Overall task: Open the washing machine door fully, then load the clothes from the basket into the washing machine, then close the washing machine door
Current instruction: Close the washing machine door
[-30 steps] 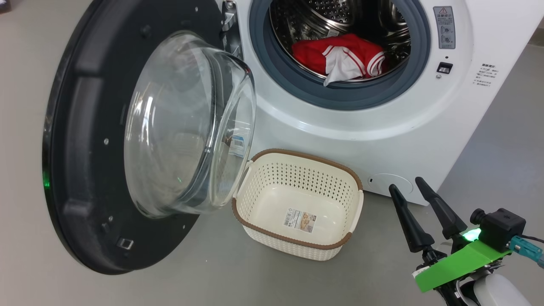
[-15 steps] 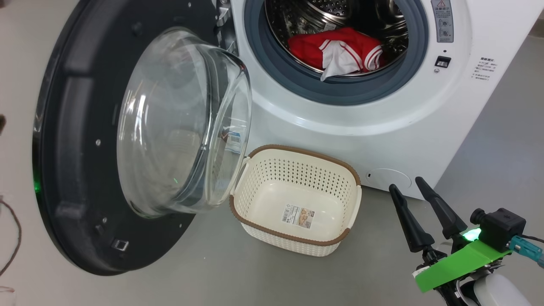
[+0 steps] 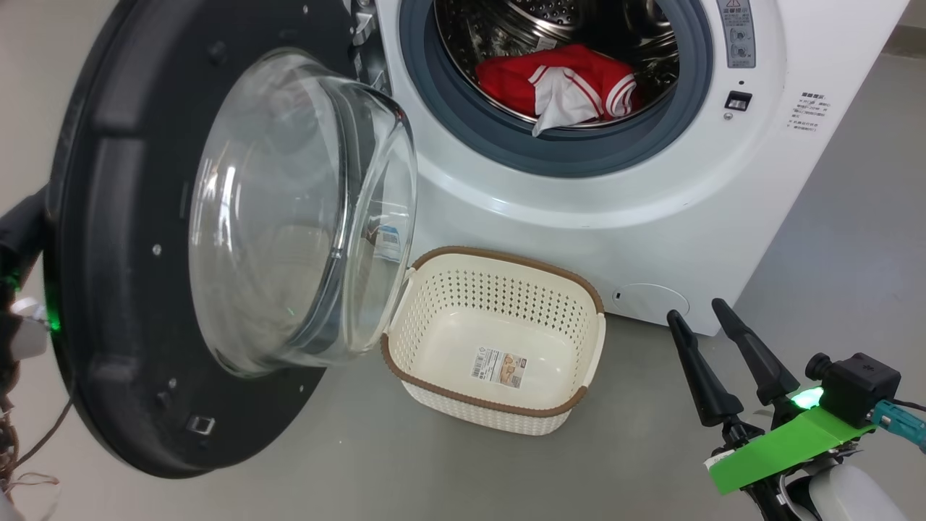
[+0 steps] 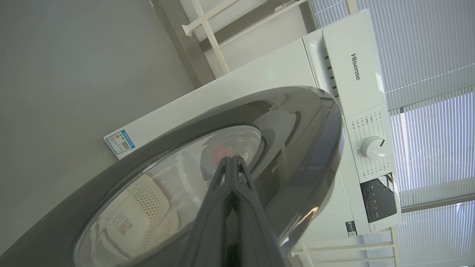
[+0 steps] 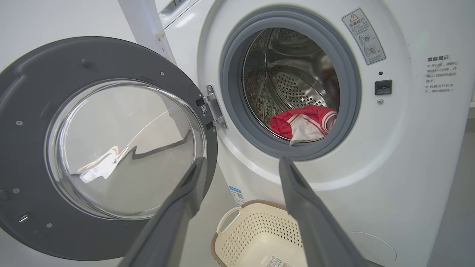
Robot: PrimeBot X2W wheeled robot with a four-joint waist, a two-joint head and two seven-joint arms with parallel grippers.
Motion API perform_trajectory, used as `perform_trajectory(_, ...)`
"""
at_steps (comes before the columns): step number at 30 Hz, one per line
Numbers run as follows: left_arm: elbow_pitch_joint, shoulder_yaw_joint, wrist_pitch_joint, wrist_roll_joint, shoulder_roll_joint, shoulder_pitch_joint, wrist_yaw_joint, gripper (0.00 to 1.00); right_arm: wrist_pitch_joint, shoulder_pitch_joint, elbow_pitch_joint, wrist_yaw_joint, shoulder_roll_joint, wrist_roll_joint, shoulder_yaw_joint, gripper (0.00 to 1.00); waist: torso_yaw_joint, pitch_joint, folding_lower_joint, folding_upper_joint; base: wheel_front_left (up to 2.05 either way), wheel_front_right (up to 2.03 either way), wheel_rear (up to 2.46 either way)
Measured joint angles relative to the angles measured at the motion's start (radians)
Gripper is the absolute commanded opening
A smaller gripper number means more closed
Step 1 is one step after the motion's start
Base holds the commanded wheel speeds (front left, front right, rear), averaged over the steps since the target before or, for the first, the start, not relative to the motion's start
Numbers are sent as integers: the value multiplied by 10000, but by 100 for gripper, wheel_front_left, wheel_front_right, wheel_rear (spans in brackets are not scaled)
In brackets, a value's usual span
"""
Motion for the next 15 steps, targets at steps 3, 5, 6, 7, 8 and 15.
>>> perform_trajectory(3, -357, -207, 174, 0, -63, 12, 94, 0, 0, 0, 2, 0, 38, 0, -36, 100, 8, -41, 0, 0, 0, 0, 0)
perform_trajectory(5, -700, -372, 301, 0, -167, 38, 236, 0, 0, 1, 4, 0, 63, 0, -58, 100, 20, -86, 0, 0, 0, 0, 0)
perform_trajectory(6, -825, -453, 347, 0, -188, 58, 297, 0, 0, 1, 4, 0, 71, 0, -61, 100, 24, -102, 0, 0, 0, 0, 0)
perform_trajectory(7, -957, -539, 428, 0, -213, 72, 349, 0, 0, 1, 4, 0, 75, 0, -65, 100, 24, -114, 0, 0, 0, 0, 0)
perform_trajectory(8, -1062, -617, 485, 0, -244, 81, 364, 0, 0, 1, 2, 0, 81, 0, -65, 100, 21, -120, 0, 0, 0, 0, 0)
perform_trajectory(15, -1666, -1158, 729, 4, -531, 192, 637, 0, 0, 1, 6, 0, 113, 0, -65, 100, -68, -134, 0, 0, 0, 0, 0)
